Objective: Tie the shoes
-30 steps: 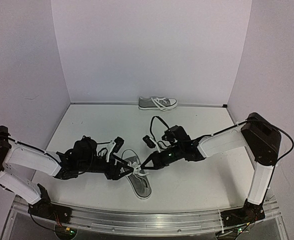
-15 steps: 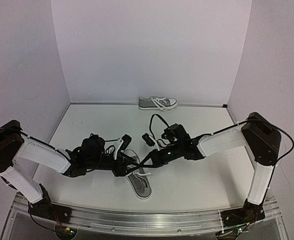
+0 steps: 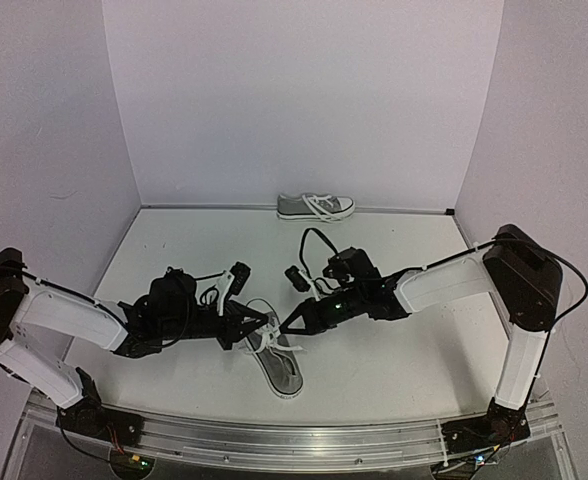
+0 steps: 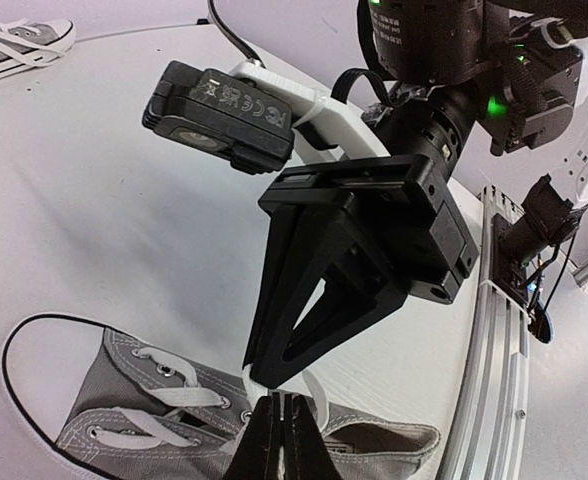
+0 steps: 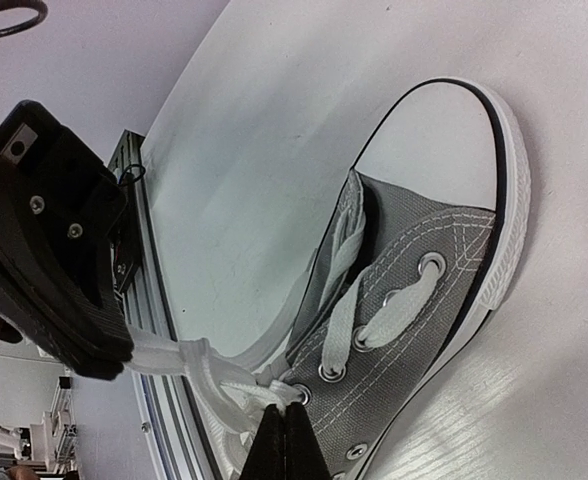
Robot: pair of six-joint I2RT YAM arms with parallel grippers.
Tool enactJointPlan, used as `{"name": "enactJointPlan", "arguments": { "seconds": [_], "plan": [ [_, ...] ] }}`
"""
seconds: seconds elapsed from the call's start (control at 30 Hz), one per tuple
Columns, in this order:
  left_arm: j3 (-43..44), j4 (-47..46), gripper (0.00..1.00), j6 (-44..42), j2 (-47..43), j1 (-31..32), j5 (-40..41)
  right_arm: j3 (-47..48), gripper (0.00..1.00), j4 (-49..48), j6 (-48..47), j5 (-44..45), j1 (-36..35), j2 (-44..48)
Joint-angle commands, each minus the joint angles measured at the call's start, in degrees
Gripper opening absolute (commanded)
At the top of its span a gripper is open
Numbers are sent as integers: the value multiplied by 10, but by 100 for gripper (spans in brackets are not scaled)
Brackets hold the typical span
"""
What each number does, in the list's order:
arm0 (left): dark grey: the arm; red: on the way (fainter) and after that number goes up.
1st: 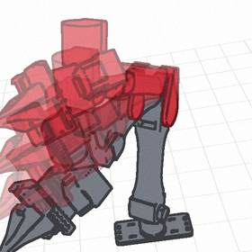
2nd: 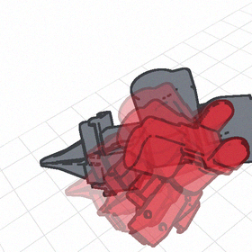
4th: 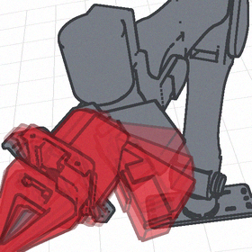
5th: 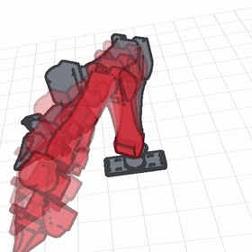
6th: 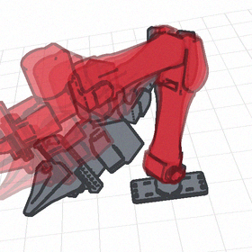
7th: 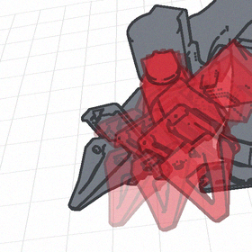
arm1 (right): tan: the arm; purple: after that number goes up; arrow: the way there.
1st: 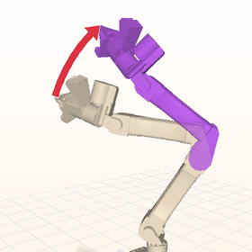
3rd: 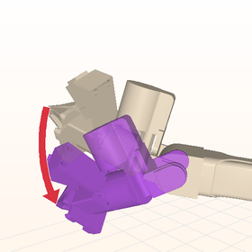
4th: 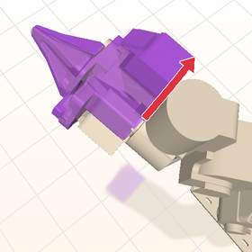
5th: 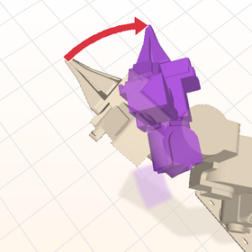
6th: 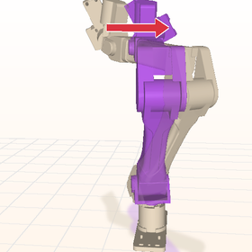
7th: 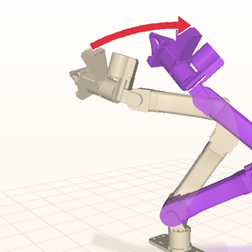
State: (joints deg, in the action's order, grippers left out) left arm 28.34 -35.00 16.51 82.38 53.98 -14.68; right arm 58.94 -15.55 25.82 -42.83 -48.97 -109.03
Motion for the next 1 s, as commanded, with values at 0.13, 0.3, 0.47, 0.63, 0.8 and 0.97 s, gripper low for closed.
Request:
{"name": "enactJointPlan", "arguments": {
  "seconds": [0.13,0.3,0.47,0.63,0.8,0.97],
  "plan": [
    [-39,-2,0,12,-57,2,48,-16,0,-4,2,28,-1,34],
    [-56,-10,0,23,-55,2,54,-31,0,-1,0,34,3,40],
    [-65,-13,0,31,-54,1,80,-47,0,1,-2,39,7,48],
    [-56,-5,0,34,-37,-1,104,-56,0,1,-4,42,10,51],
    [-50,11,0,45,-28,-14,126,-65,0,2,-5,47,14,56],
    [-57,18,0,53,-35,-27,134,-77,0,3,-7,49,18,61]
  ]
}}
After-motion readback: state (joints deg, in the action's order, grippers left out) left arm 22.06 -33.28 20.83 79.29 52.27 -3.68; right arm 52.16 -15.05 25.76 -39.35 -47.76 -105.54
